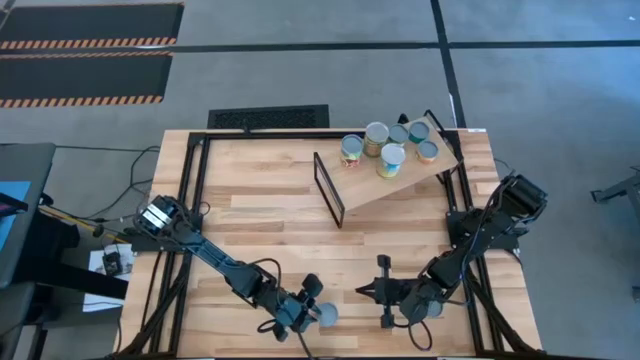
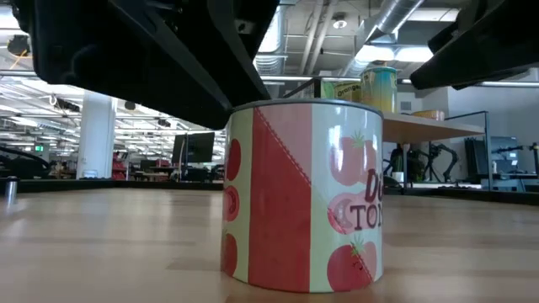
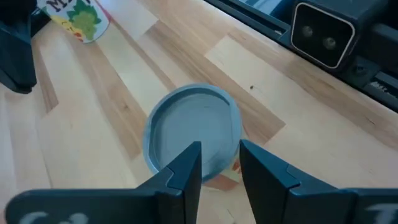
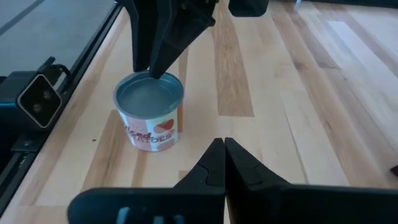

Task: Pick and place cans onto a shelf
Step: Put the canned diced tomatoes on the shelf

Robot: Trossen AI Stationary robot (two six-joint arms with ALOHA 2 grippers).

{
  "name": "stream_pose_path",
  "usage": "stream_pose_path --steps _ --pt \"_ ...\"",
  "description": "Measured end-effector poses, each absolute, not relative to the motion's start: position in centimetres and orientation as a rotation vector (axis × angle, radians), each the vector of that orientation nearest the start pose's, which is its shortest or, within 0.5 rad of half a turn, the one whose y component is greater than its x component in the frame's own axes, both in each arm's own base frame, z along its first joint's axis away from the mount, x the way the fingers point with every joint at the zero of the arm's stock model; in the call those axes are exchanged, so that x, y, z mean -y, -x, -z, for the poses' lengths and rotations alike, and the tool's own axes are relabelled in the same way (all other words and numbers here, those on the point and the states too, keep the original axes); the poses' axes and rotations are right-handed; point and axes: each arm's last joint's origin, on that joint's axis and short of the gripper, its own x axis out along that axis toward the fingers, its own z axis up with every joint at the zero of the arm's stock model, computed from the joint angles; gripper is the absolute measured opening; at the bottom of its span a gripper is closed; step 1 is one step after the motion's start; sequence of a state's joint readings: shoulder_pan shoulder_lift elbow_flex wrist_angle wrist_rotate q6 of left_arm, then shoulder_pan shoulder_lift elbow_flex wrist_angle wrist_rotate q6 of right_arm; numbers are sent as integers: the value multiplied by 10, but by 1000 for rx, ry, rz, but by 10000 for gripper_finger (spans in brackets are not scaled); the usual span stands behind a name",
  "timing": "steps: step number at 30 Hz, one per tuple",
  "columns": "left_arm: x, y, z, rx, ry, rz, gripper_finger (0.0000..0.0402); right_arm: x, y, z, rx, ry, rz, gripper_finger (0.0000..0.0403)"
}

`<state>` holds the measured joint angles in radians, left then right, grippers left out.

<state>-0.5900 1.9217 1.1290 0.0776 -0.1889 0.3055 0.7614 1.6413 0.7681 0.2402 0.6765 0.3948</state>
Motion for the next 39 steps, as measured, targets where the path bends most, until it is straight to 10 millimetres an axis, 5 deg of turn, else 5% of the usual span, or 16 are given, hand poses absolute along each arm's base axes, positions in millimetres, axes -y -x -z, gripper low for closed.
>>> stream_pose_path --steps 9,15,21,32,39 --pt "212 -336 -151 -634 -561 482 68 -201 -243 -164 -478 28 22 11" --pt "209 -337 -150 -647 -582 482 12 -202 -242 -164 -477 19 21 11" --pt "203 -343 -162 -659 -542 408 2 -204 -241 -165 -475 9 14 11" --pt "153 -374 -182 -768 -222 210 1 -210 -237 -172 -443 4 -15 11" --pt "134 -384 -184 -745 -185 178 1 -217 -225 -190 -381 12 -39 11"
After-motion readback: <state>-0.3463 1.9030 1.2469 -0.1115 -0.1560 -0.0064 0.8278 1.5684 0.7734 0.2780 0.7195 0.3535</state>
